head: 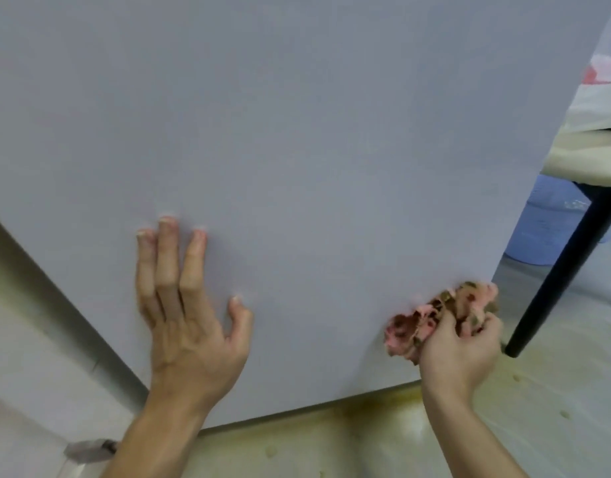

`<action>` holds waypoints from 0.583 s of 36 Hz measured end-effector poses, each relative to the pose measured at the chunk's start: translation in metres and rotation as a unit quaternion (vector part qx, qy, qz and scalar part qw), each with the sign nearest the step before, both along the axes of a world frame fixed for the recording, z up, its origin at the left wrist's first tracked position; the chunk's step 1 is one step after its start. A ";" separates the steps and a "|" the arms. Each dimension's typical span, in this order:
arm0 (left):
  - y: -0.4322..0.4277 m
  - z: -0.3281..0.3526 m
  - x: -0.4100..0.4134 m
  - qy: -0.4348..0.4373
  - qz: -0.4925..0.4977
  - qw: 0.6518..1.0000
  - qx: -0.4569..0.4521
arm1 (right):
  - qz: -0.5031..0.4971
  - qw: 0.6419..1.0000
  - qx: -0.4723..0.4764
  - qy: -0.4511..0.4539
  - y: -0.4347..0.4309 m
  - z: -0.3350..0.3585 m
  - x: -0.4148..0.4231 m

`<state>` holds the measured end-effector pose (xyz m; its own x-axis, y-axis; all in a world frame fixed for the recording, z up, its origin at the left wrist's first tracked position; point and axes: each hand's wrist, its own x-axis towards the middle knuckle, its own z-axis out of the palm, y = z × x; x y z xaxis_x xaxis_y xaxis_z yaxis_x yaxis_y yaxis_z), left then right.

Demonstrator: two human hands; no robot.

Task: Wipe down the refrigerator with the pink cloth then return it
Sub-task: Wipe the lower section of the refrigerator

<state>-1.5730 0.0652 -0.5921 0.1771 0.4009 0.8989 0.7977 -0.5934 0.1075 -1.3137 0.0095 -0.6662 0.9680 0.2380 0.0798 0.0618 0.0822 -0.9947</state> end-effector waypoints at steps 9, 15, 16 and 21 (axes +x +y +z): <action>-0.002 0.020 -0.022 -0.022 0.022 0.999 -0.011 | -0.038 0.963 0.167 -0.209 0.027 0.111 -0.032; 0.005 0.041 -0.040 -0.035 0.029 0.999 -0.027 | -0.033 0.930 0.208 -0.303 0.040 0.162 -0.053; 0.005 0.042 -0.042 -0.032 0.024 0.999 -0.030 | -0.028 0.921 0.218 -0.321 0.042 0.174 -0.058; 0.000 0.039 -0.046 -0.060 0.003 0.998 -0.030 | 0.004 0.883 0.248 -0.398 0.051 0.220 -0.100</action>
